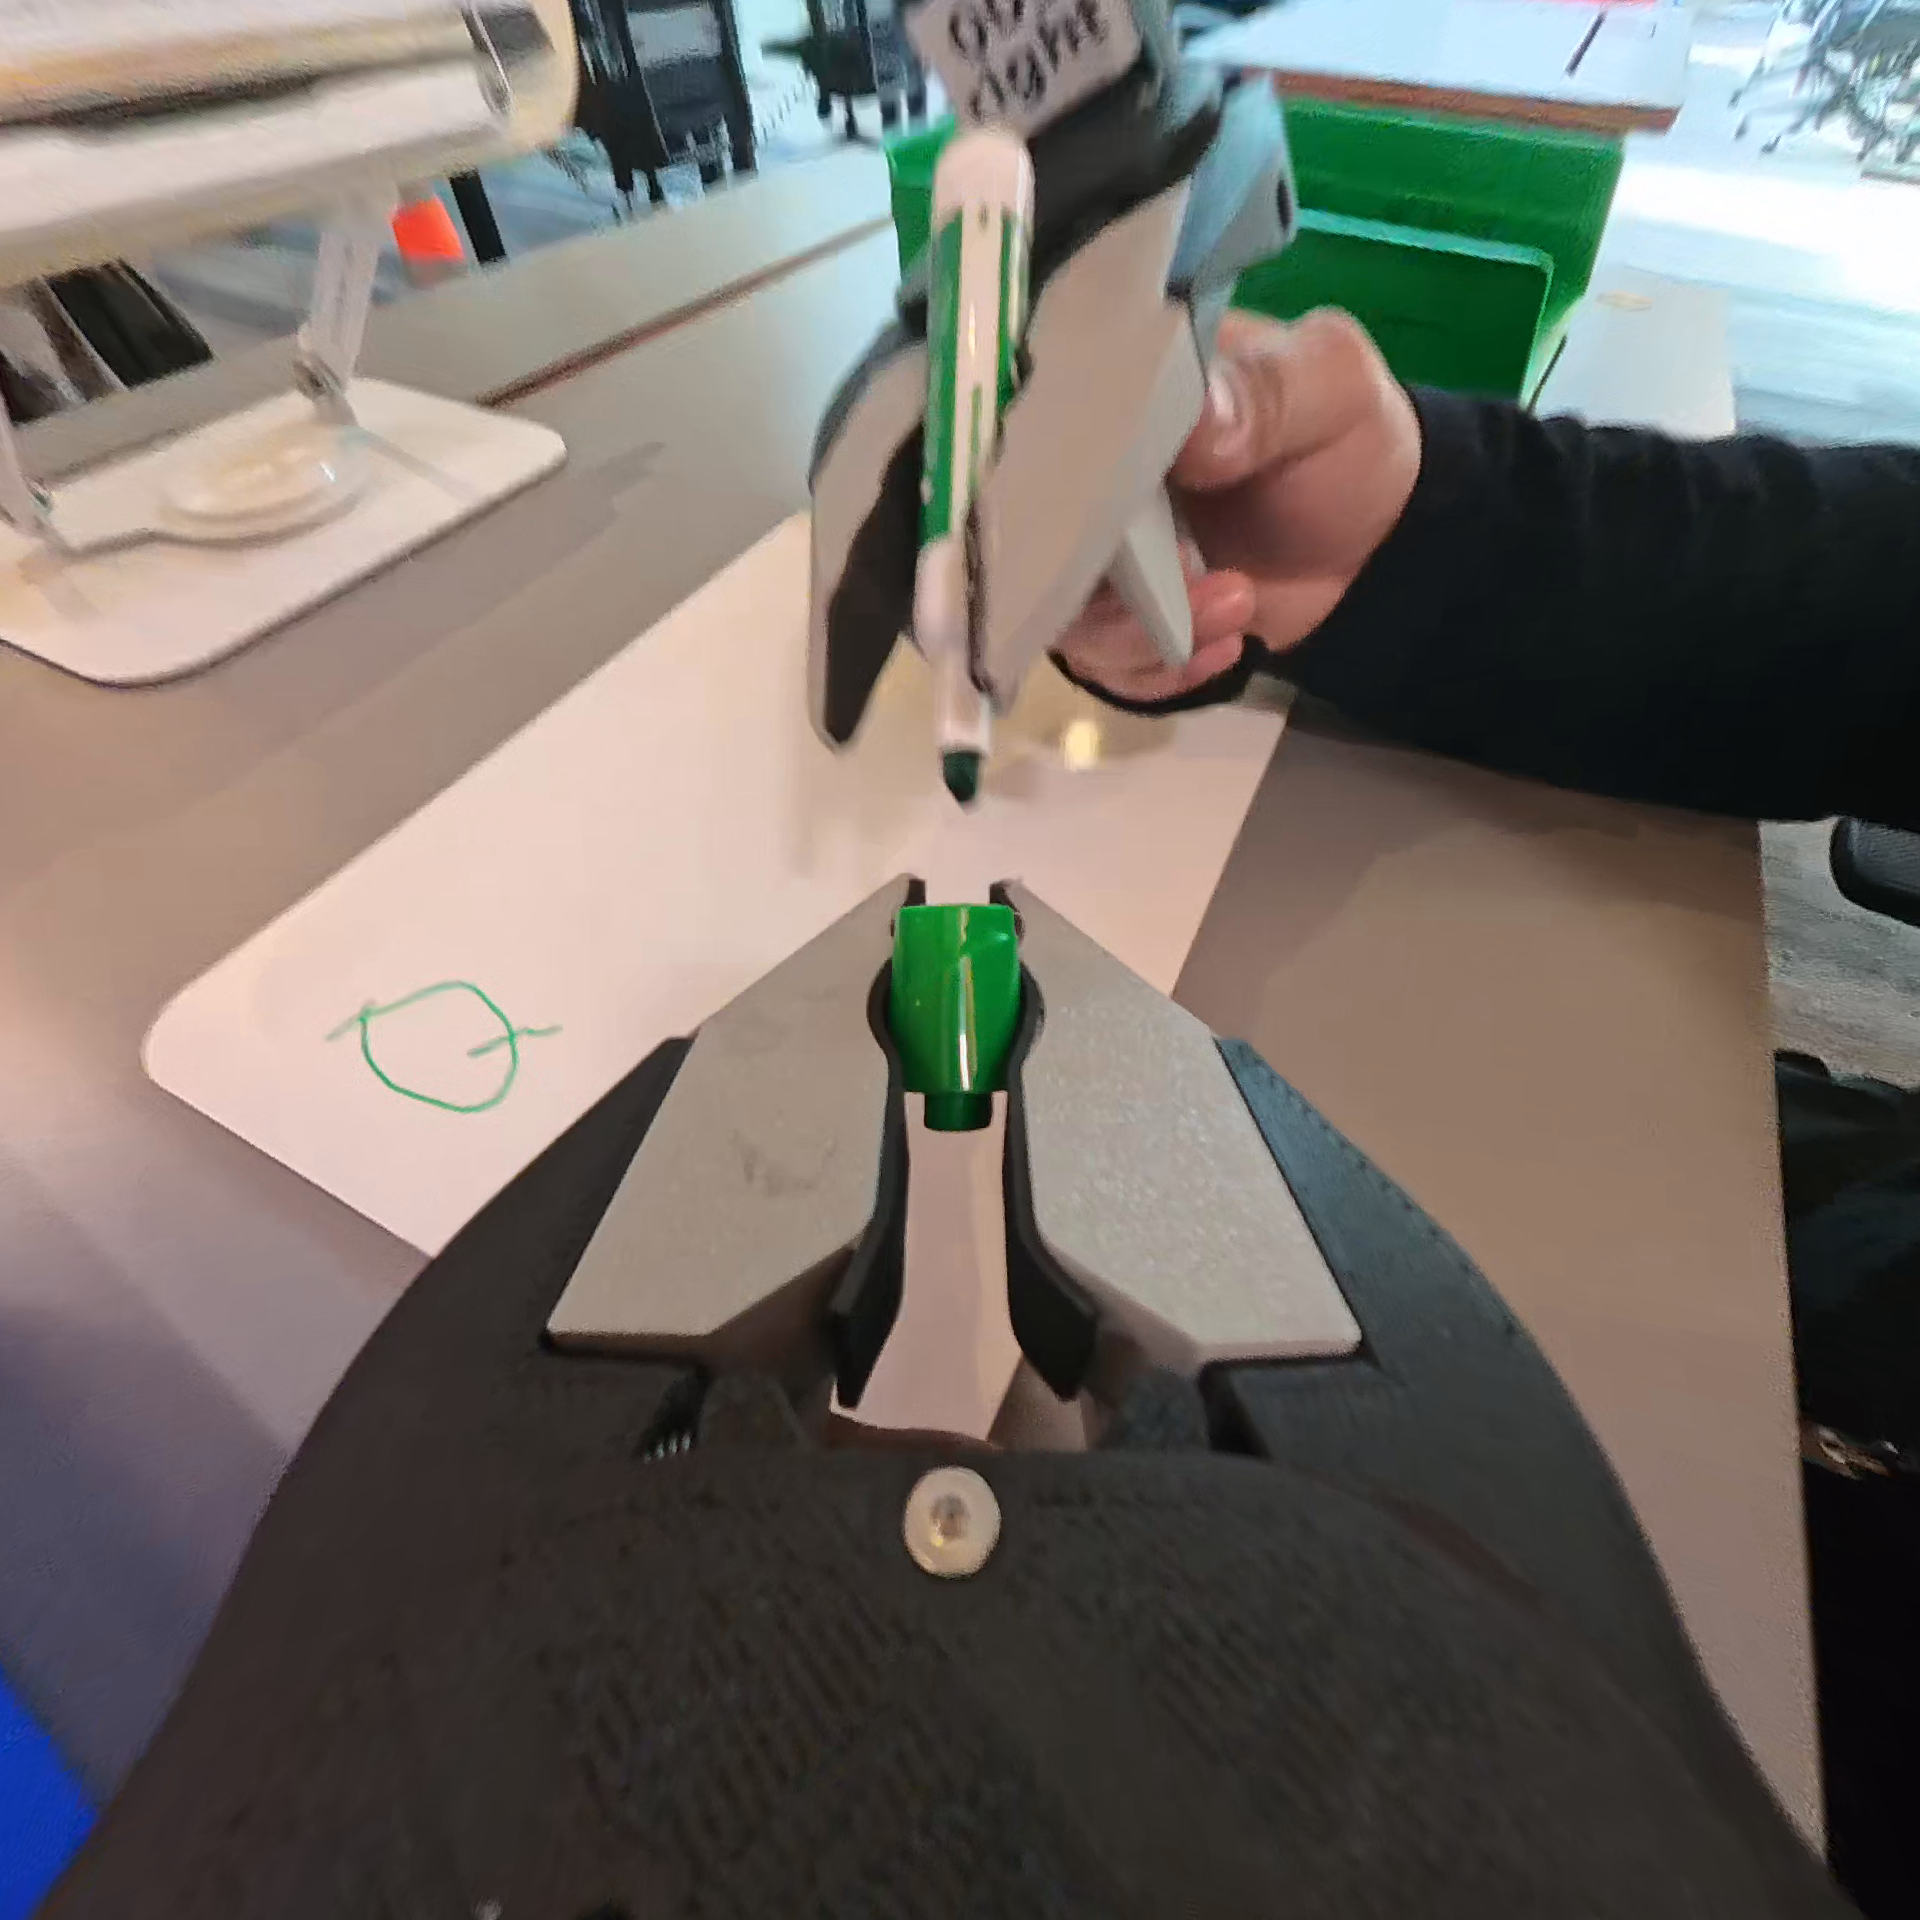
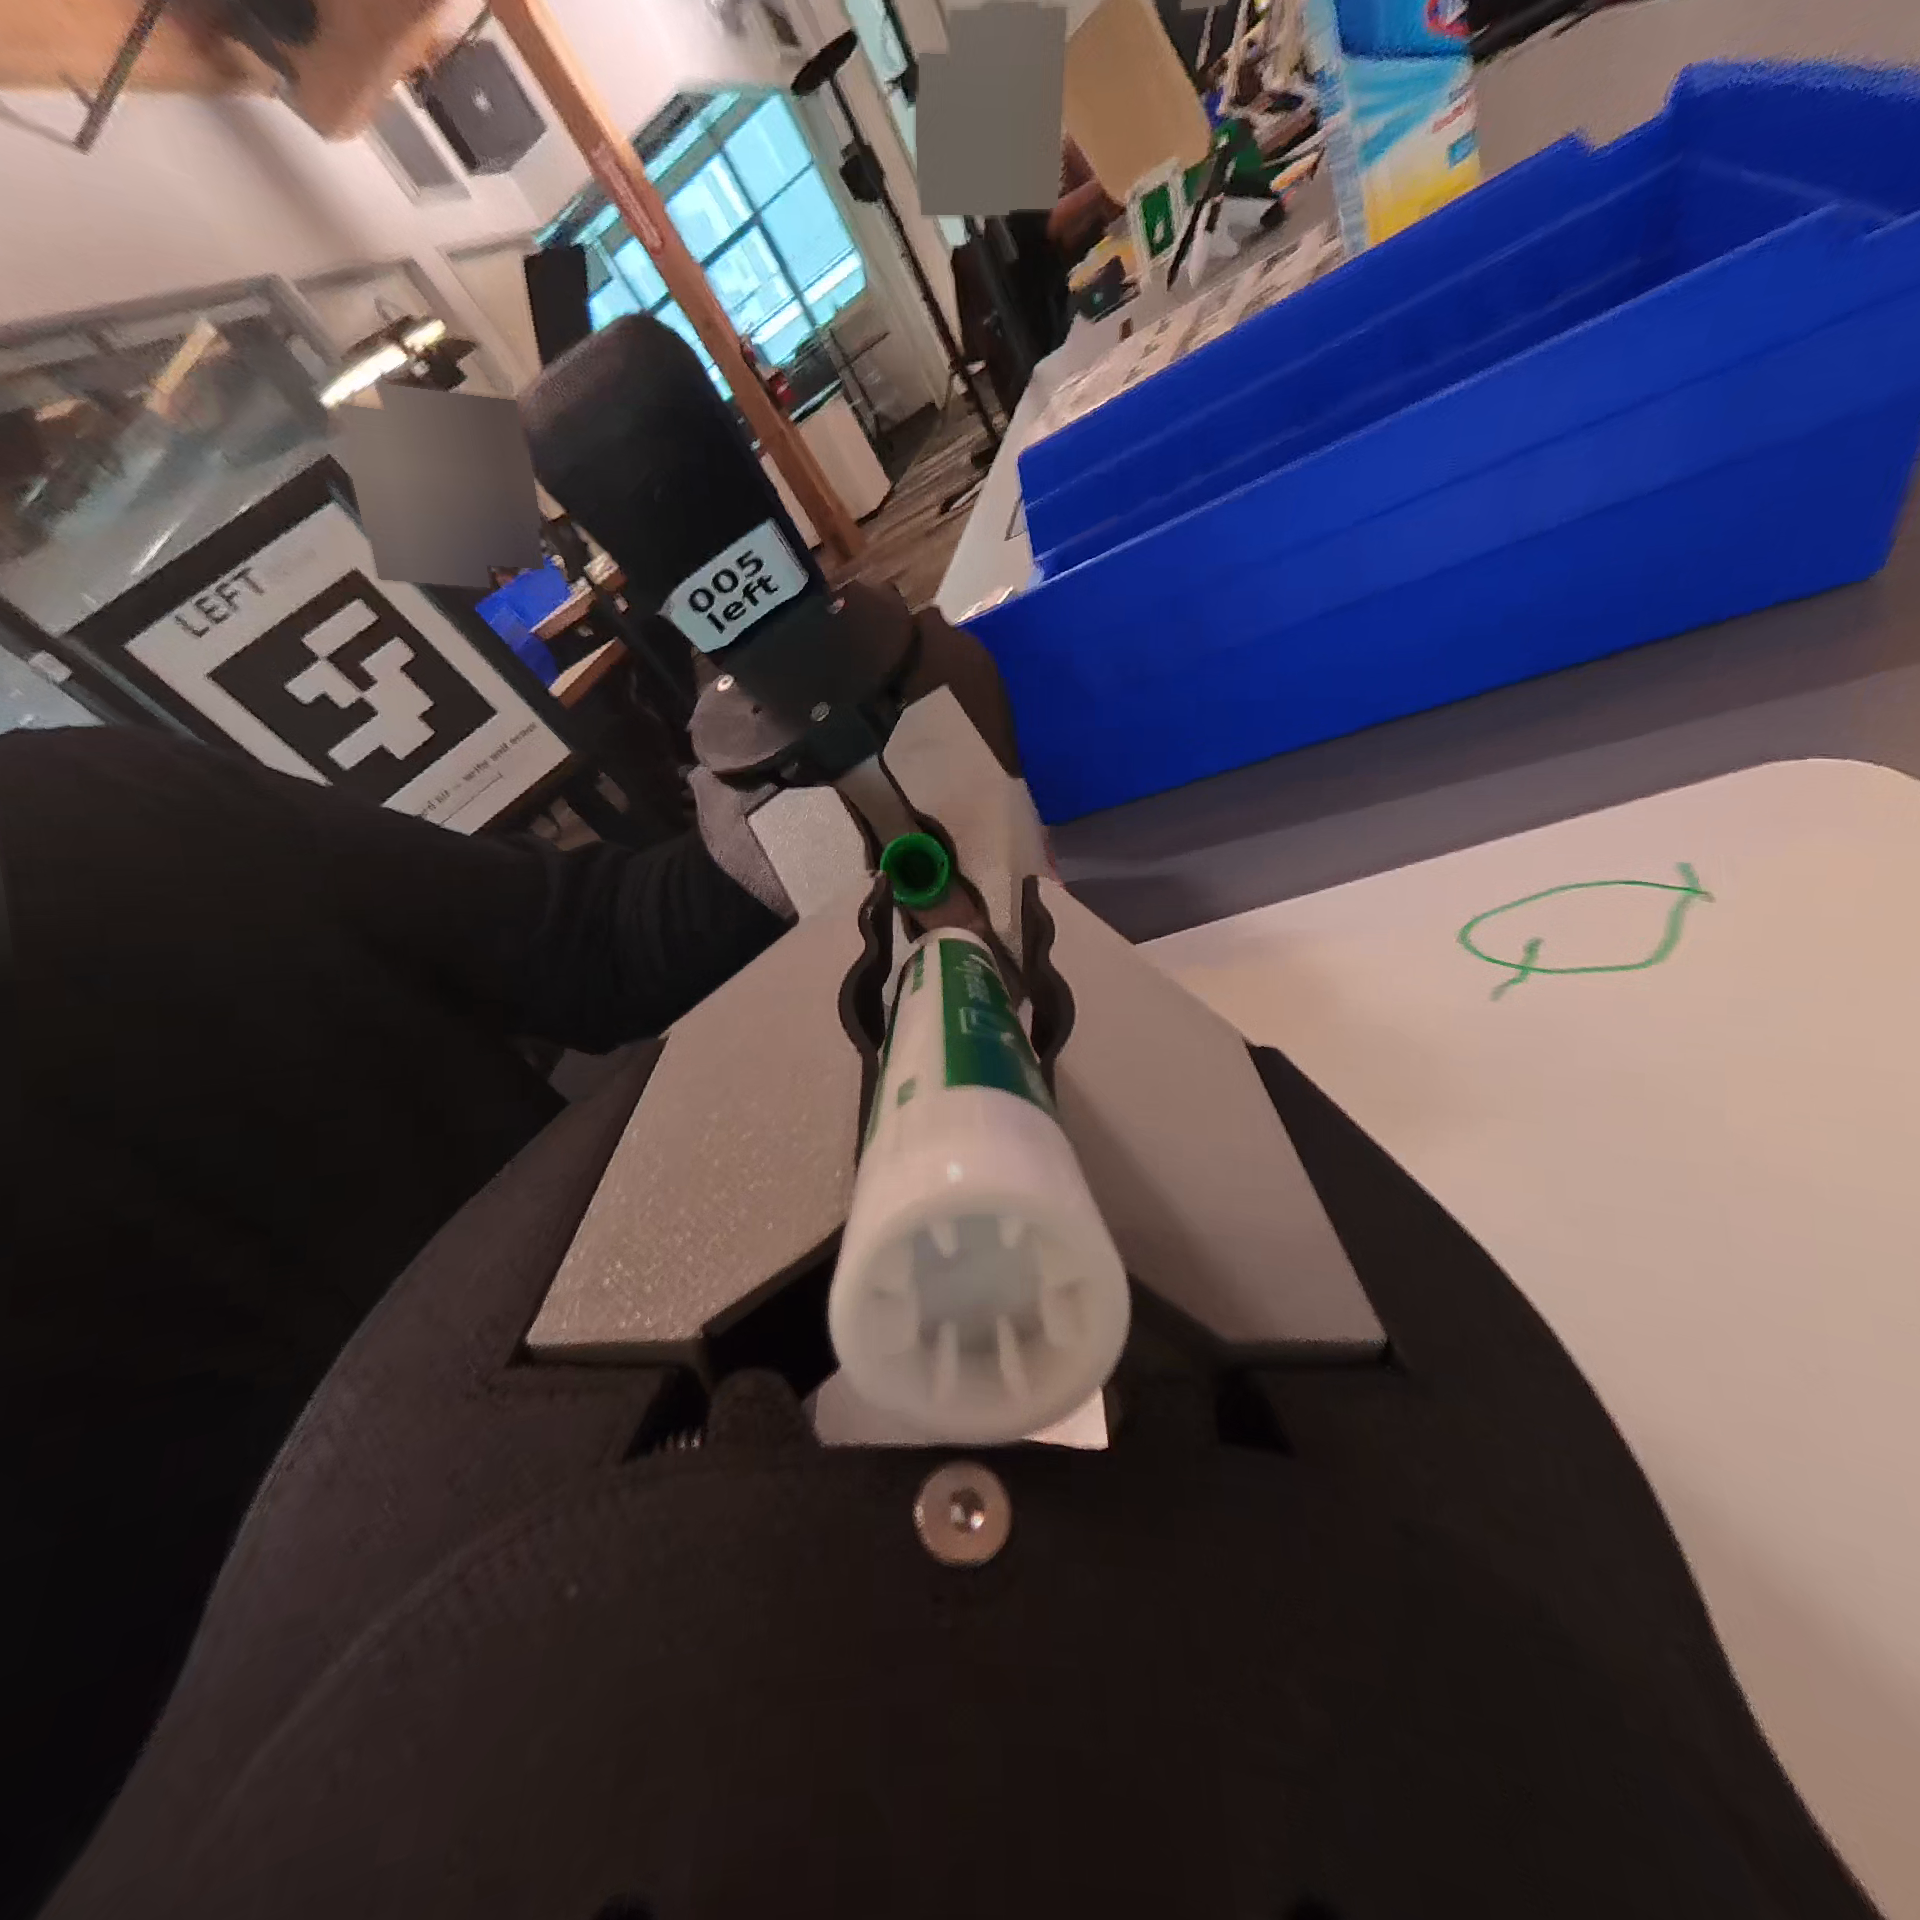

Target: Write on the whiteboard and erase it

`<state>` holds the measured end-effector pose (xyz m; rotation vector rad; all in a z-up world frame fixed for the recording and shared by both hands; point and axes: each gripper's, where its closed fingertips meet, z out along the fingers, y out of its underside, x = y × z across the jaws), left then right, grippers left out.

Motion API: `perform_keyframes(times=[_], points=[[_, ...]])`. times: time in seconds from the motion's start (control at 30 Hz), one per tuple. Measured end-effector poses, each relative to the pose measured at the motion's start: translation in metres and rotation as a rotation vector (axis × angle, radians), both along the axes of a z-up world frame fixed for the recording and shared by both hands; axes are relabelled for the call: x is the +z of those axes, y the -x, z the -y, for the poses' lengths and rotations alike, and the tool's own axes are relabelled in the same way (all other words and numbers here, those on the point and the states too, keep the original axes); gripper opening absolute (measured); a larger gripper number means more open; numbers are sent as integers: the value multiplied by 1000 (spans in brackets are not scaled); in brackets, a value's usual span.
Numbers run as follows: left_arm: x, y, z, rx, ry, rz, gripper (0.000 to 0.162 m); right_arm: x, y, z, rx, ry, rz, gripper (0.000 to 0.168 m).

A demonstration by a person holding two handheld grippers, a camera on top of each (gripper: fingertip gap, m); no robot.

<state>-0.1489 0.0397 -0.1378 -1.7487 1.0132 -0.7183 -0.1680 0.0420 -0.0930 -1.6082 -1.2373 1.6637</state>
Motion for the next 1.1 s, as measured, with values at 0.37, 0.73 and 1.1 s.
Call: perform_keyframes(times=[0.37,0.73,1.1], points=[[-42,0,6,-29,128,-178,10,-58,15,-91,-381,-166,327,23],[-52,2,4,-1,147,-236,10,-89,30,-124,-385,-201,491,22],[-62,6,0,37,153,-305,9,-95,27,-135,-429,-209,527,22]])
